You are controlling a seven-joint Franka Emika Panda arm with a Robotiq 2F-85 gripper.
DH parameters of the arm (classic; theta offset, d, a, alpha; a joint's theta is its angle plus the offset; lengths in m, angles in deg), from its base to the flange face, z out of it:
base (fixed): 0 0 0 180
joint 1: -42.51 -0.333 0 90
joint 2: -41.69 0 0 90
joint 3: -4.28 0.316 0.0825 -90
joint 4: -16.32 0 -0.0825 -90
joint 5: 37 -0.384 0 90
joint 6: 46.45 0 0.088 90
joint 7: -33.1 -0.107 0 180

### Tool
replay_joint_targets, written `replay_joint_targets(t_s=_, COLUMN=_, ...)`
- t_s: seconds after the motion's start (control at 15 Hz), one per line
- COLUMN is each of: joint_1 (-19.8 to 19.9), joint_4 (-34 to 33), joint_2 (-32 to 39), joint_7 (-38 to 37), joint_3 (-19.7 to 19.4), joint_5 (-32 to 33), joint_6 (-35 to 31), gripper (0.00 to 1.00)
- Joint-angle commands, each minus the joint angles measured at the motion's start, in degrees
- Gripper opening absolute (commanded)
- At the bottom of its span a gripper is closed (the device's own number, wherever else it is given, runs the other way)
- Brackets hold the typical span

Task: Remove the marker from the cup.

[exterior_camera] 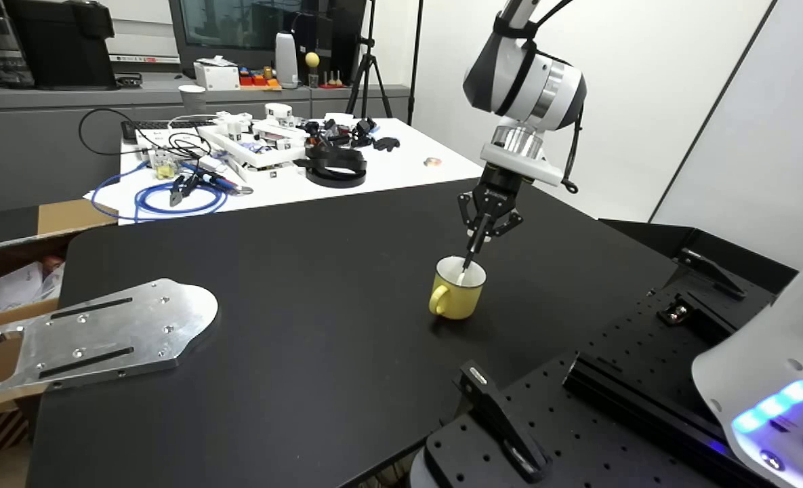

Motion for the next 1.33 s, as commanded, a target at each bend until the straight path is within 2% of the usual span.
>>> replay_joint_targets(t_s=0.0, joint_1=0.09, joint_4=-0.48, joint_2=-3.56, joint_7=-1.69, joint_3=0.08, joint_5=-0.61, joint_6=2.61, gripper=0.03)
replay_joint_targets(t_s=0.47, joint_1=-0.30, joint_4=-1.61, joint_2=-11.40, joint_7=-1.43, joint_3=-0.98, joint_5=-0.38, joint_6=7.61, gripper=0.03)
replay_joint_targets(t_s=0.73, joint_1=0.50, joint_4=-3.15, joint_2=-13.23, joint_7=-1.58, joint_3=-3.85, joint_5=0.29, joint_6=8.21, gripper=0.03)
replay_joint_targets(t_s=0.93, joint_1=2.27, joint_4=-5.52, joint_2=-12.09, joint_7=-1.60, joint_3=-6.85, joint_5=0.16, joint_6=8.23, gripper=0.03)
replay_joint_targets(t_s=1.27, joint_1=7.47, joint_4=-10.79, joint_2=-7.27, joint_7=-2.25, joint_3=-10.60, joint_5=-2.16, joint_6=10.10, gripper=0.03)
